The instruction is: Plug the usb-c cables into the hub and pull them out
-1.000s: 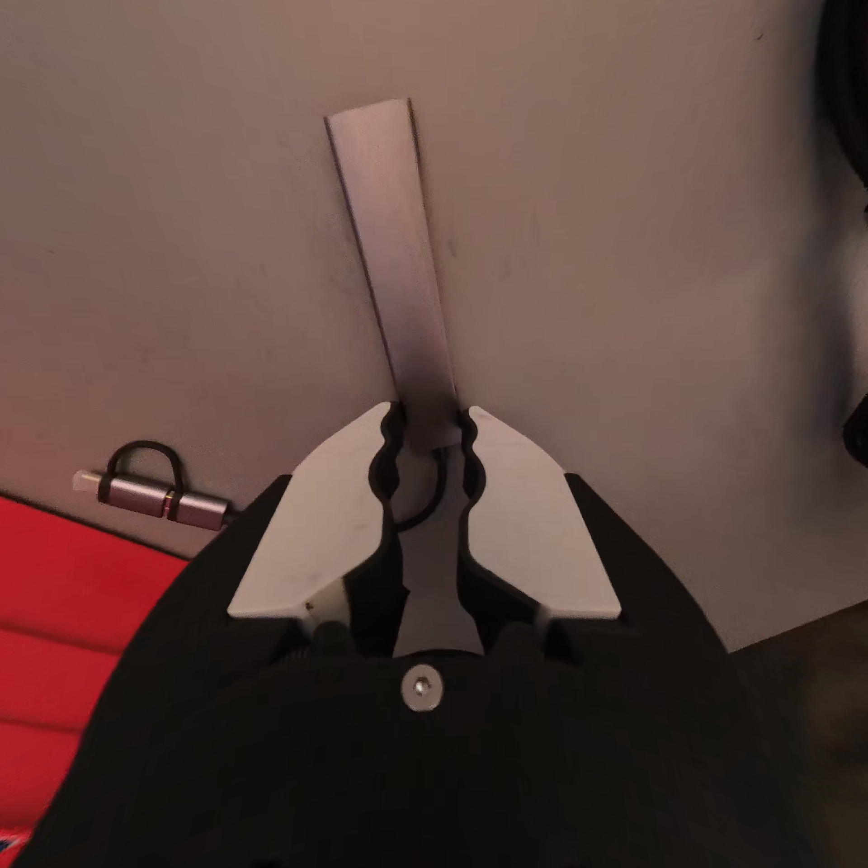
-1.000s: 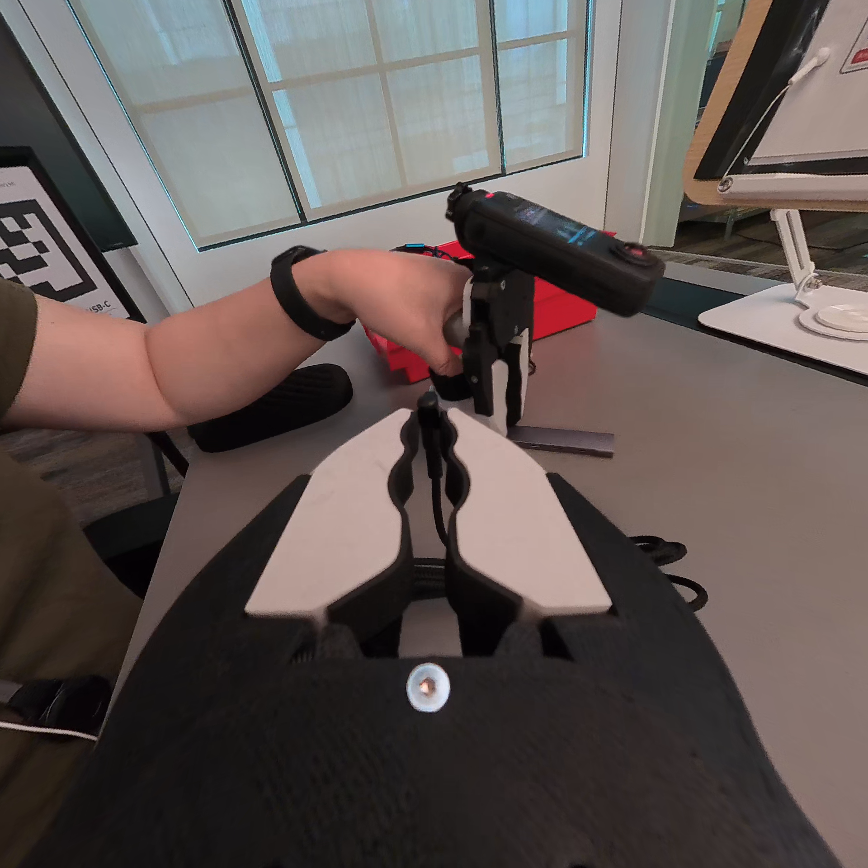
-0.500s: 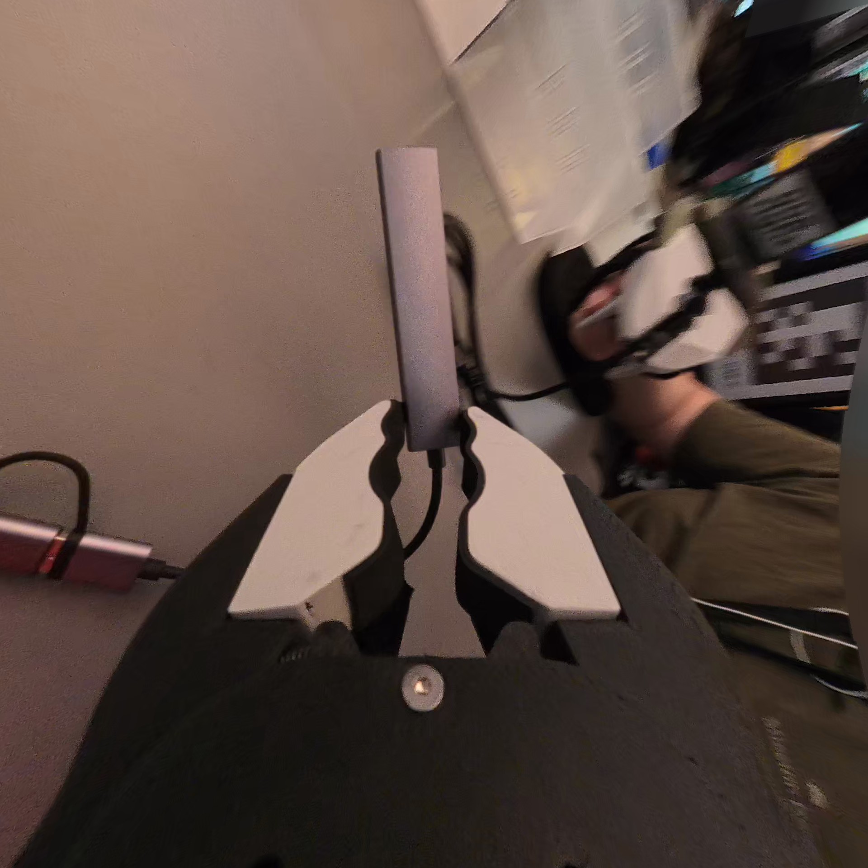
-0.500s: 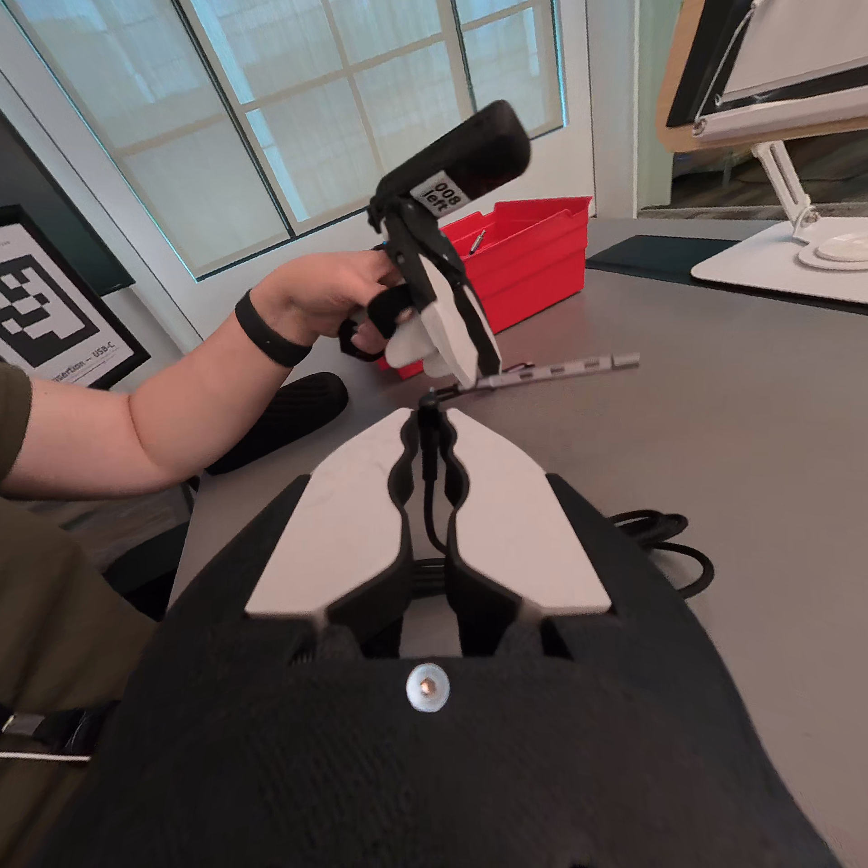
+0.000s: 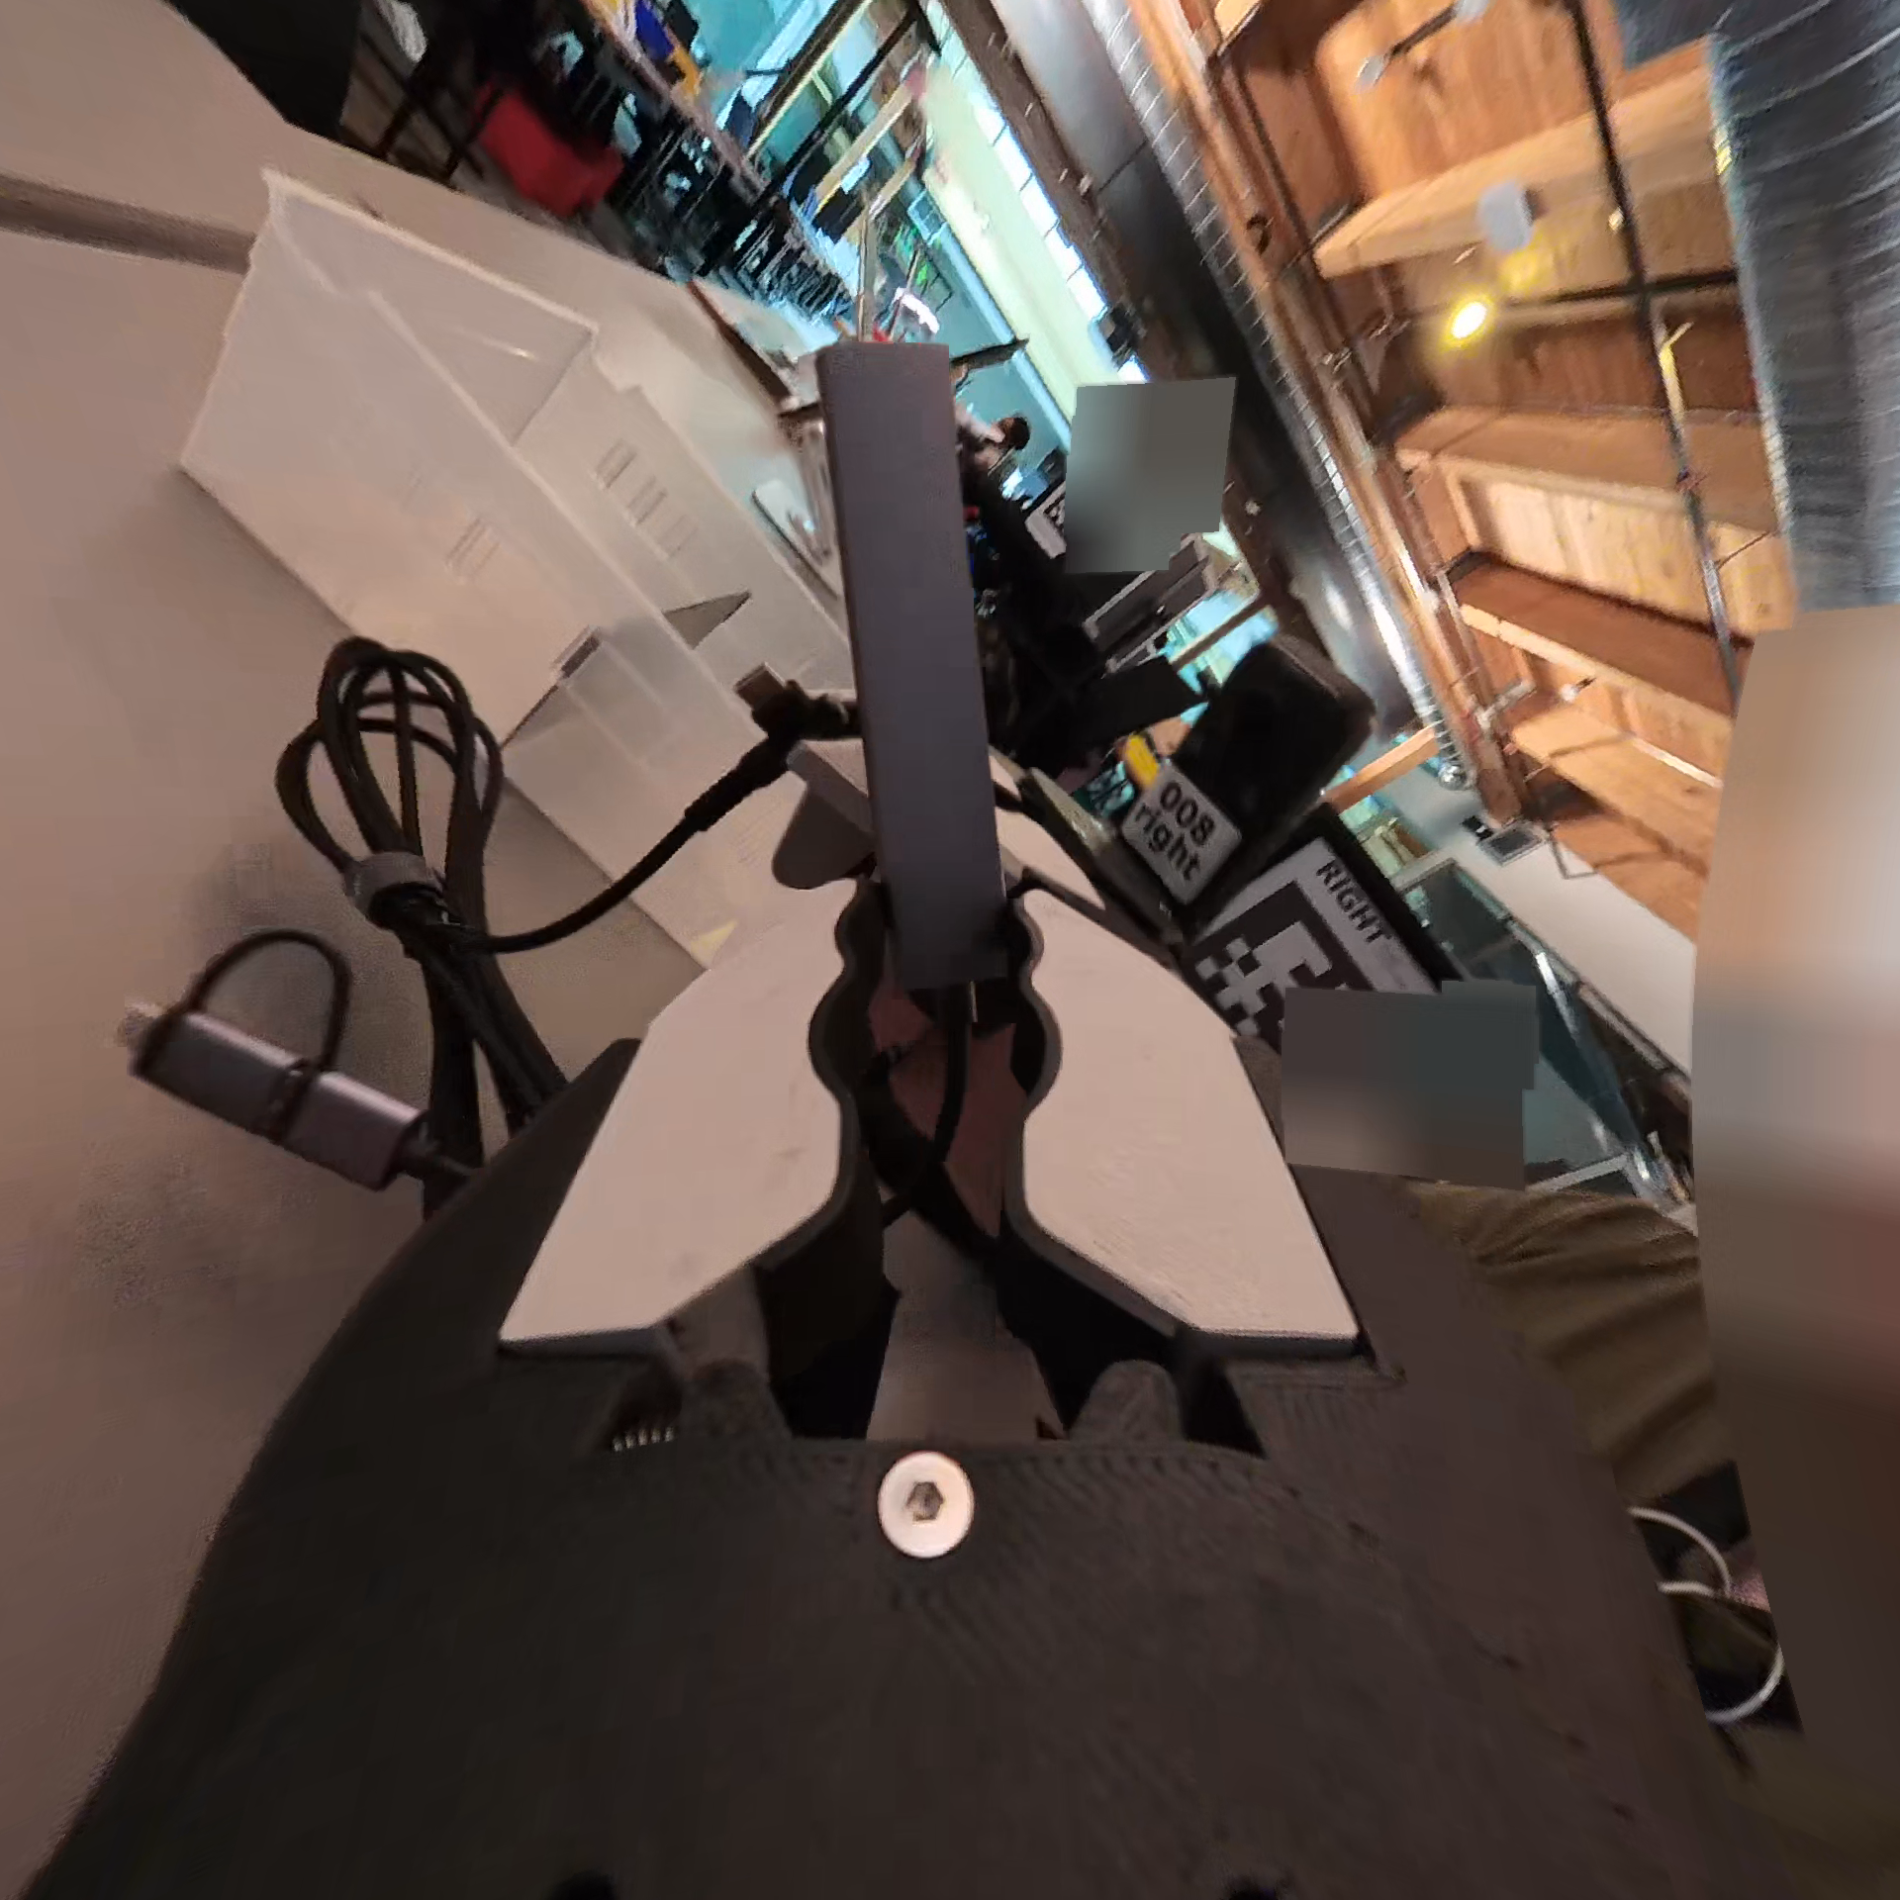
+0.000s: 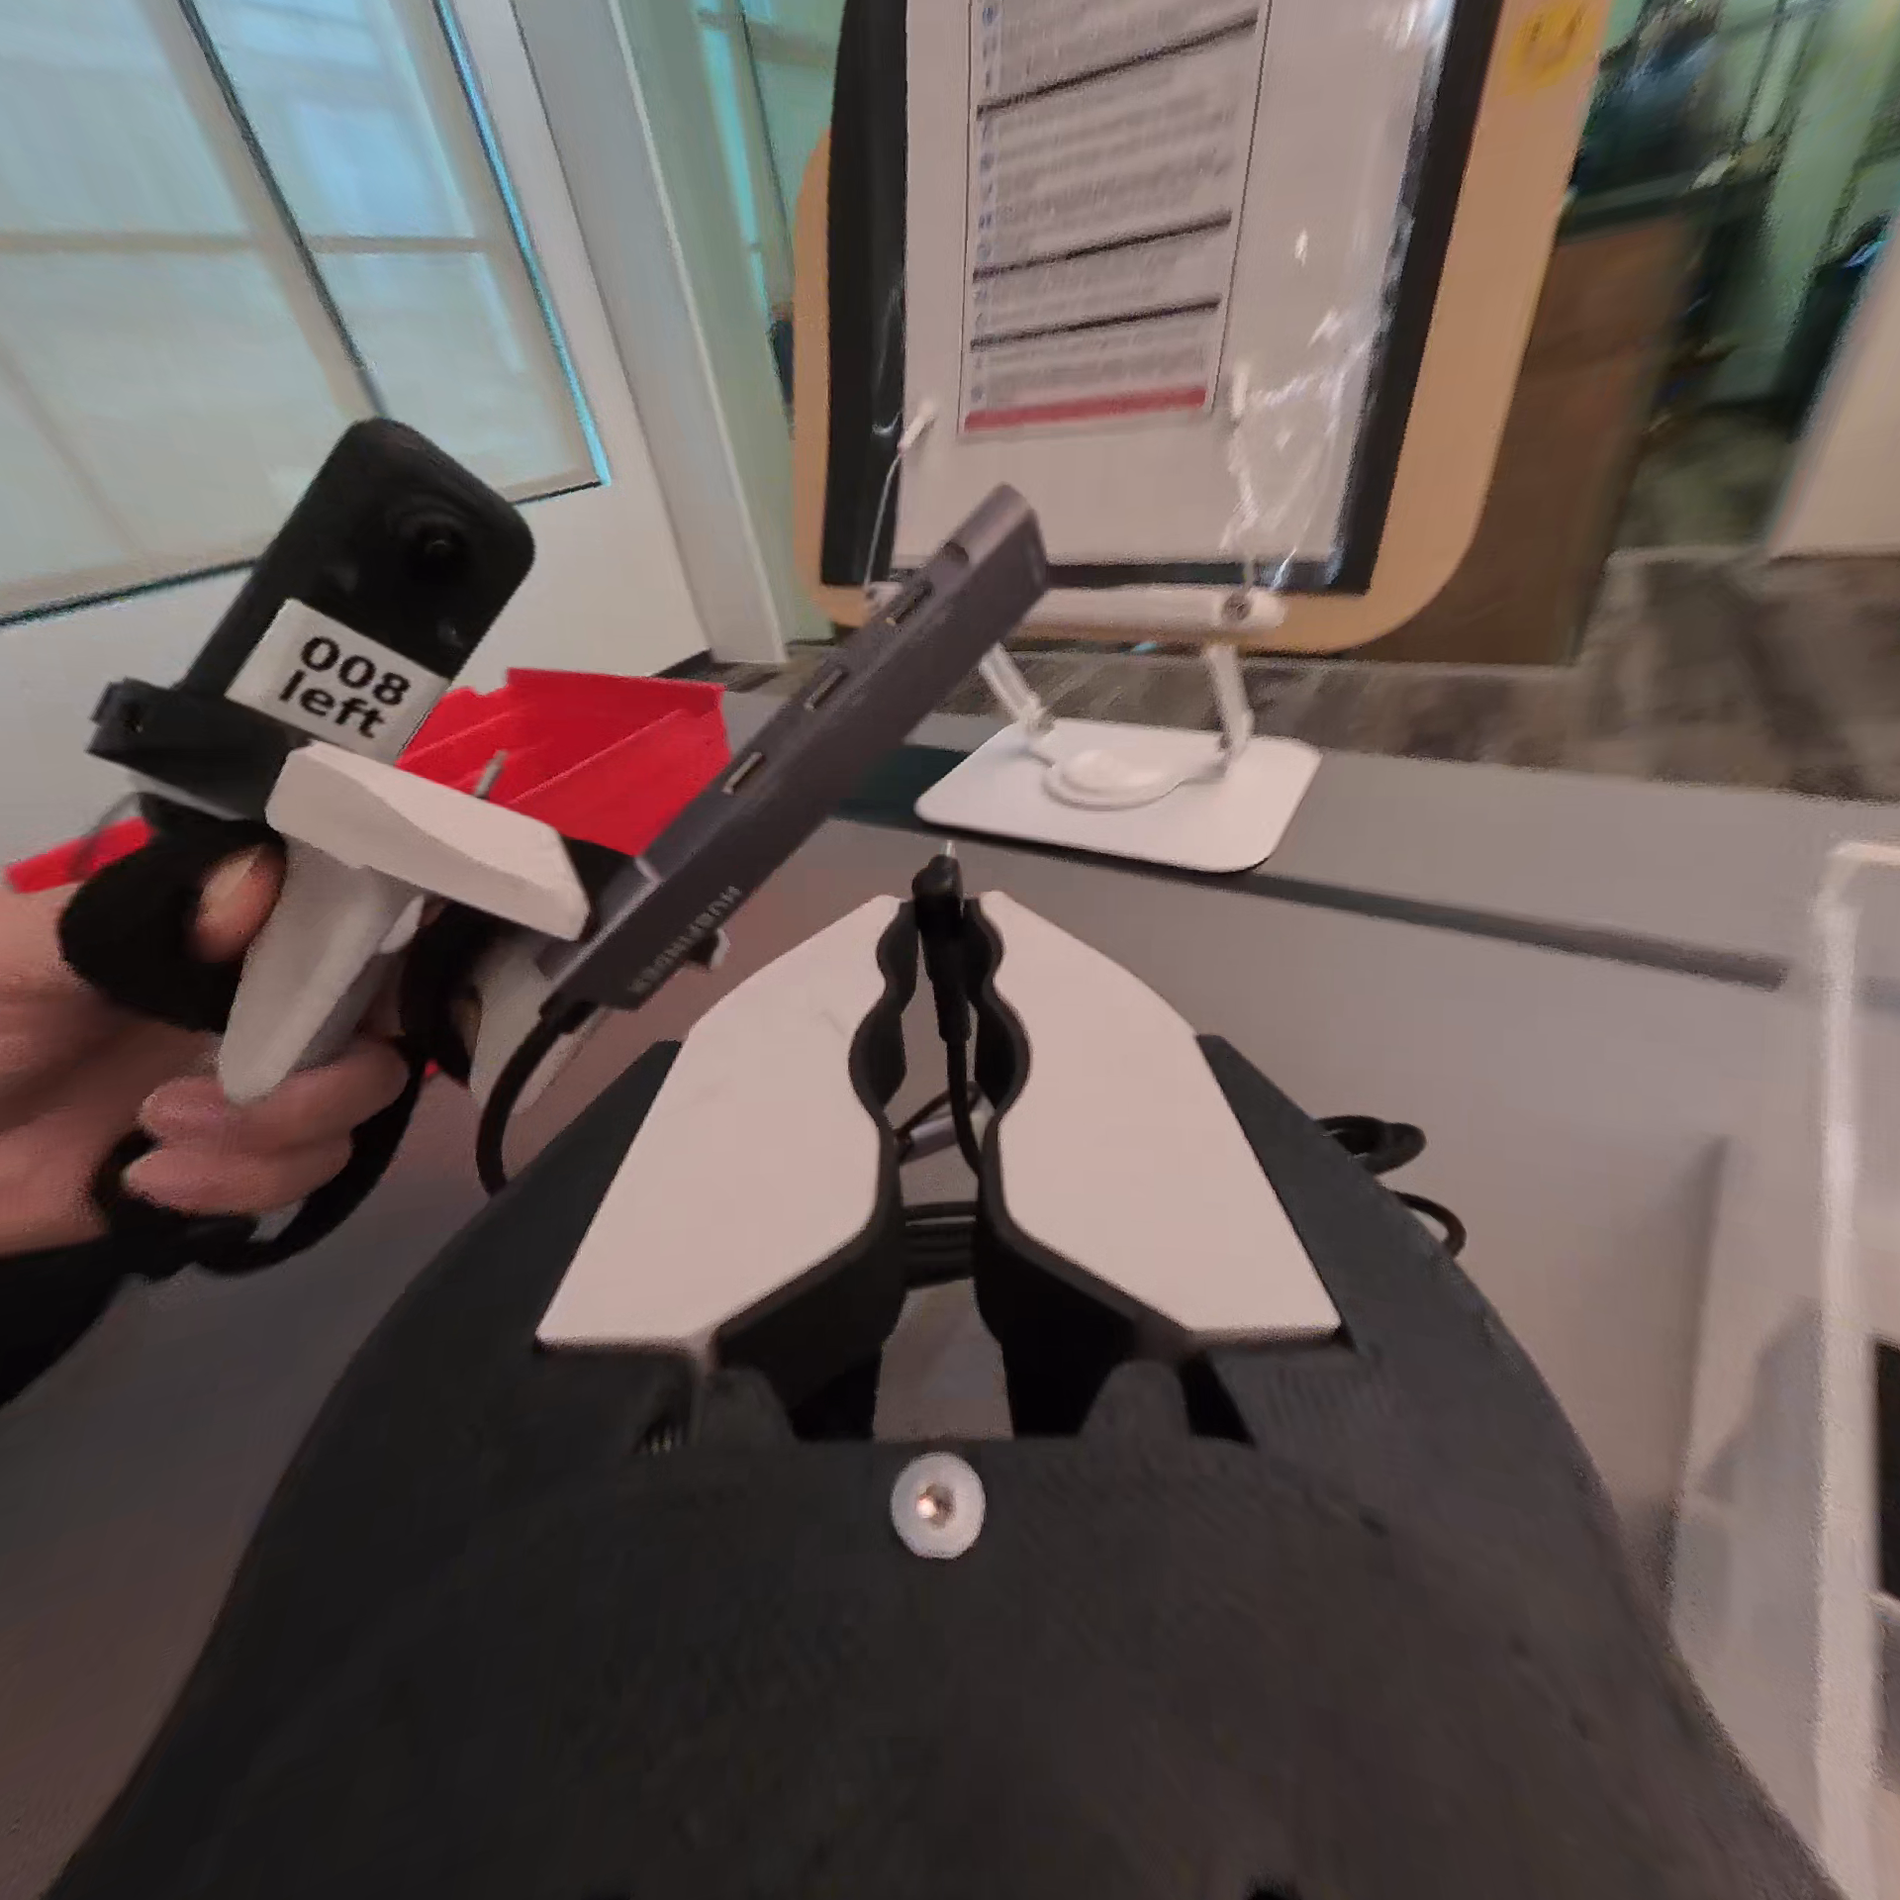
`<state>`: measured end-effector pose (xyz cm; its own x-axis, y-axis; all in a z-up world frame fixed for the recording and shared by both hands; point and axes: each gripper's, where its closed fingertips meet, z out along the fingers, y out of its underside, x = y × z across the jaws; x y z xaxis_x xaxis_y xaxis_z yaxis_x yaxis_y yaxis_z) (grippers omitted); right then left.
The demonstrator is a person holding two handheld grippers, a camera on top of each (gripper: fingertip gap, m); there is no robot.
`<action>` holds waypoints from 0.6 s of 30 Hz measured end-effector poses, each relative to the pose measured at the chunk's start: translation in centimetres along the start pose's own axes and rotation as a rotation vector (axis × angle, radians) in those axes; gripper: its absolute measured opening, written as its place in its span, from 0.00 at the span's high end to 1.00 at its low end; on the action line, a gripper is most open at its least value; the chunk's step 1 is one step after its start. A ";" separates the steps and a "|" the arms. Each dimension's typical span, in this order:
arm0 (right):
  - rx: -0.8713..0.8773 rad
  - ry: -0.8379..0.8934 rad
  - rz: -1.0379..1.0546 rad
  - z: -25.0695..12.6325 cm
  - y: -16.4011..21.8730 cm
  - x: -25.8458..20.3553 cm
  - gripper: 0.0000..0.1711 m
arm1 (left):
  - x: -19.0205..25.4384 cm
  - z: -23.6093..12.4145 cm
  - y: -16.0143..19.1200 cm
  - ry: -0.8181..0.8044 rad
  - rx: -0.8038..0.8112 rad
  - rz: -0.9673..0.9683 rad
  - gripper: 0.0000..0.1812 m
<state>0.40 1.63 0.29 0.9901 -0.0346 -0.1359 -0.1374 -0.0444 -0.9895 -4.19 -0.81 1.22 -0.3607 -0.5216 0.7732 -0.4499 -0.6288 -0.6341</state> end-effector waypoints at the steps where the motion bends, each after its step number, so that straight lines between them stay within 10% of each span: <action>1: 0.017 0.032 -0.046 0.0 -0.4 0.0 0.95 | 0.0 0.4 -0.1 0.008 0.003 -0.012 0.87; 18: 0.221 0.174 -0.147 0.3 -1.9 0.3 0.95 | 0.2 1.9 -1.1 0.260 0.115 -0.169 0.87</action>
<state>0.94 2.05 2.14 0.9765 -0.2156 0.0006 0.0350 0.1560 -0.9871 -2.20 -1.36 2.09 -0.4917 -0.2490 0.8344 -0.4313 -0.7627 -0.4818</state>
